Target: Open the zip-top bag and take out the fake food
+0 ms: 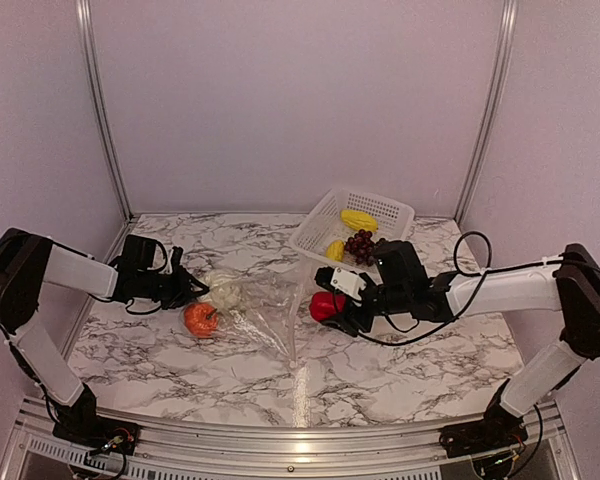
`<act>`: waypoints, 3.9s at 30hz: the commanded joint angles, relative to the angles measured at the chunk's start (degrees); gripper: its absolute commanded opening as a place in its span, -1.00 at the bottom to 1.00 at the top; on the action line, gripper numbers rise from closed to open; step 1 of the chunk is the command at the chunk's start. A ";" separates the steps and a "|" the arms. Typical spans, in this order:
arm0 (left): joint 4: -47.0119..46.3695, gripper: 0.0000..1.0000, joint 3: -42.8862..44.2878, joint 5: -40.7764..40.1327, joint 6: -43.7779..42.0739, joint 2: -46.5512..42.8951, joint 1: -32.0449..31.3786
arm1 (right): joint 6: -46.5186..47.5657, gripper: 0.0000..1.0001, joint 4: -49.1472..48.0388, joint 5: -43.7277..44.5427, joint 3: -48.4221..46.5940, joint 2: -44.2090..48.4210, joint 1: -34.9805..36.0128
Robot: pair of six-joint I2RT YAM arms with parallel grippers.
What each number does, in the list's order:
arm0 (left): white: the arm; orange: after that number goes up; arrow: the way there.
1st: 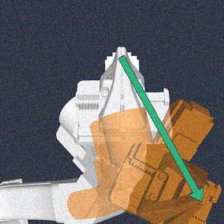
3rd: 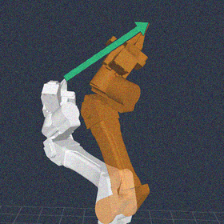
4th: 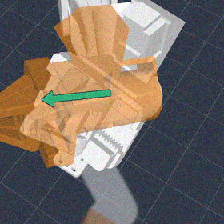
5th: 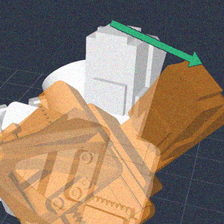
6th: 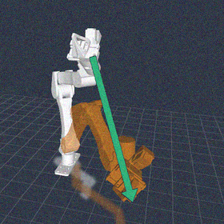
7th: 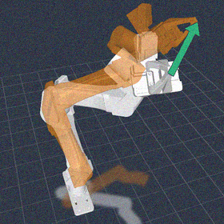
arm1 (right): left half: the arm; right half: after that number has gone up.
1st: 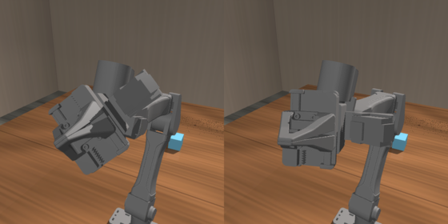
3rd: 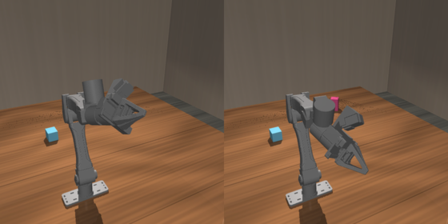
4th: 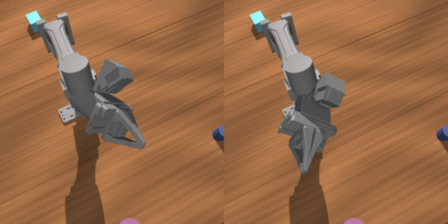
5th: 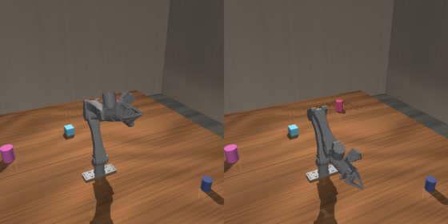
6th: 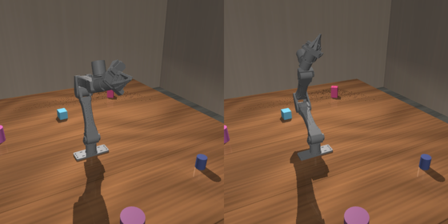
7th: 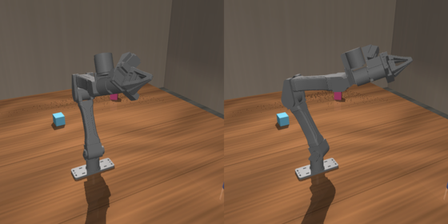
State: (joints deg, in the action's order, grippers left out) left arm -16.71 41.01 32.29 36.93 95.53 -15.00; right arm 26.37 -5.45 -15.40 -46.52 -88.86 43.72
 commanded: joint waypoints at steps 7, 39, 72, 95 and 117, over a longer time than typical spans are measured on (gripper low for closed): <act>0.00 -1.00 -1.85 -3.46 -0.09 -0.33 1.91 | -5.70 -0.14 -3.52 -3.20 1.66 8.32 -5.55; -5.70 -1.00 -3.73 -1.51 2.32 0.70 1.91 | -8.91 -0.13 -2.56 24.37 -48.47 -39.02 -16.35; -8.42 -1.00 -6.87 -1.04 4.74 -1.82 1.90 | -29.87 0.52 -8.61 -6.10 -15.64 -6.19 -16.85; -10.83 -1.00 -9.29 -0.23 5.83 -2.96 1.65 | -45.75 -0.61 -25.38 -12.63 0.66 -9.06 -1.97; -11.88 -1.00 -6.10 2.21 4.78 1.00 -5.04 | -45.40 -0.47 -29.26 -15.00 -16.79 -32.40 0.91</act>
State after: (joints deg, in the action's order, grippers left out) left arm -30.26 33.34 32.58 42.98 94.28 -18.11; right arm -19.44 -33.32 -29.54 -59.57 -118.52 43.77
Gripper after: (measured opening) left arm 0.141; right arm 0.247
